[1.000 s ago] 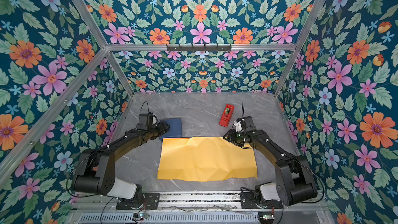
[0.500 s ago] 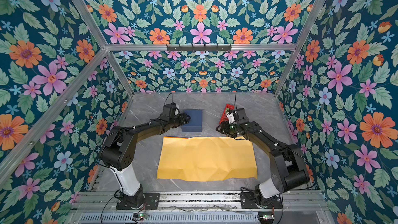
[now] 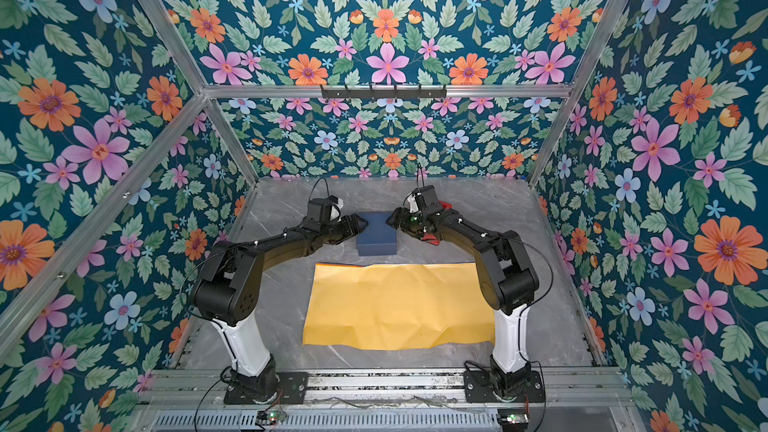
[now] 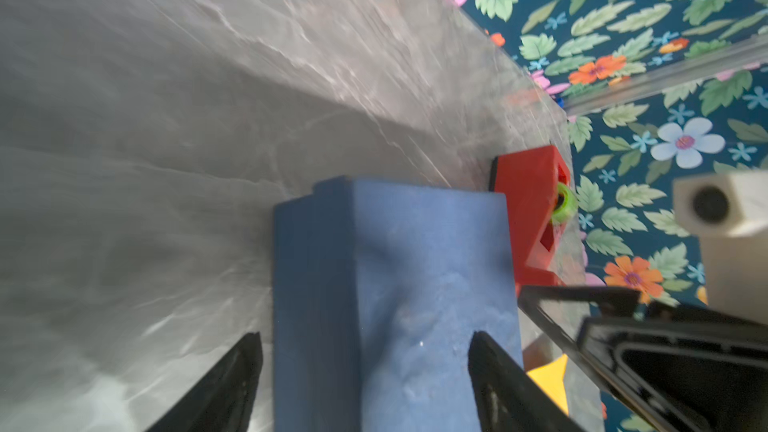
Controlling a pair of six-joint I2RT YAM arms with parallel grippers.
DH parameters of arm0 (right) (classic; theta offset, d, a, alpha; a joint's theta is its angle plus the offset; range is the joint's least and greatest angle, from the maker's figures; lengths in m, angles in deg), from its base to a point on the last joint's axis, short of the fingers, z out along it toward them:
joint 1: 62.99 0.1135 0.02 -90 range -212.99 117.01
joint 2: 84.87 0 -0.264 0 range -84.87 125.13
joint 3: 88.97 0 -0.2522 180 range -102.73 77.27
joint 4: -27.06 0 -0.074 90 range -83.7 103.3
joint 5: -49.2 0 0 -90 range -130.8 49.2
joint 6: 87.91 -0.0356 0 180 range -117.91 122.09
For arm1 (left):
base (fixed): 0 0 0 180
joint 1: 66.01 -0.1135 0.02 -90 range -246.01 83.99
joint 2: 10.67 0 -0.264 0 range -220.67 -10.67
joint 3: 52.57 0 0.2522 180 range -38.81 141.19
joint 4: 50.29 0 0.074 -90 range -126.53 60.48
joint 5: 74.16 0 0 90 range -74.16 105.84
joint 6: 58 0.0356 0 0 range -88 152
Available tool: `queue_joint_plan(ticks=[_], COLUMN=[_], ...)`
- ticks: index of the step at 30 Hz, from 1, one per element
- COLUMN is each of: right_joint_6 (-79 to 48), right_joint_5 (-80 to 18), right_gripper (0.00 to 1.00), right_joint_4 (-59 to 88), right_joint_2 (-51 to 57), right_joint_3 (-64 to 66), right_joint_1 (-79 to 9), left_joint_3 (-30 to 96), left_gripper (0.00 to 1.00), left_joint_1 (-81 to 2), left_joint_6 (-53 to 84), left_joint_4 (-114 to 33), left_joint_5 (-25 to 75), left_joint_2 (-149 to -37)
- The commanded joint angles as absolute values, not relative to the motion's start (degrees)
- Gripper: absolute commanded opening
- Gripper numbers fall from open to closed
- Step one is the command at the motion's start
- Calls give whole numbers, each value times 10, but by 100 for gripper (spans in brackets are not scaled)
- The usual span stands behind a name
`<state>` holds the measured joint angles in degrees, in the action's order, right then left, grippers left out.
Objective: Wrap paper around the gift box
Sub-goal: 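Release the paper and grasp the dark blue box with both grippers, then carry the blue box with both grippers onto the paper's middle and release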
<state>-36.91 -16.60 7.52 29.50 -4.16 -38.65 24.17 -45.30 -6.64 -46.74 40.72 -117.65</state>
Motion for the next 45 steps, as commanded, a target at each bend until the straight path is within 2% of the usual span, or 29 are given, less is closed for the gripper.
queue_joint_plan(ticks=[1, 10, 24, 35, 45], right_joint_6=[-383, -401, -409, -425, -427], right_joint_5=[-143, -84, -34, -79, -107], right_gripper=[66, 58, 50, 49, 49], right_joint_4=[72, 102, 128, 58, -8], right_joint_2=[310, 317, 141, -48, -118], right_joint_3=[-51, -36, 135, 284, 336], right_joint_1=[-383, -367, -365, -323, -307], left_joint_3=[248, 209, 192, 86, 38], left_gripper=[80, 76, 75, 74, 74], left_joint_1=[-442, -412, -319, -217, -173], left_joint_6=[-69, -115, -133, -189, -219], left_joint_4=[-472, -545, -529, -490, -464], left_joint_5=[446, 496, 510, 468, 456], left_joint_2=[-1191, -1182, -1082, -975, -934])
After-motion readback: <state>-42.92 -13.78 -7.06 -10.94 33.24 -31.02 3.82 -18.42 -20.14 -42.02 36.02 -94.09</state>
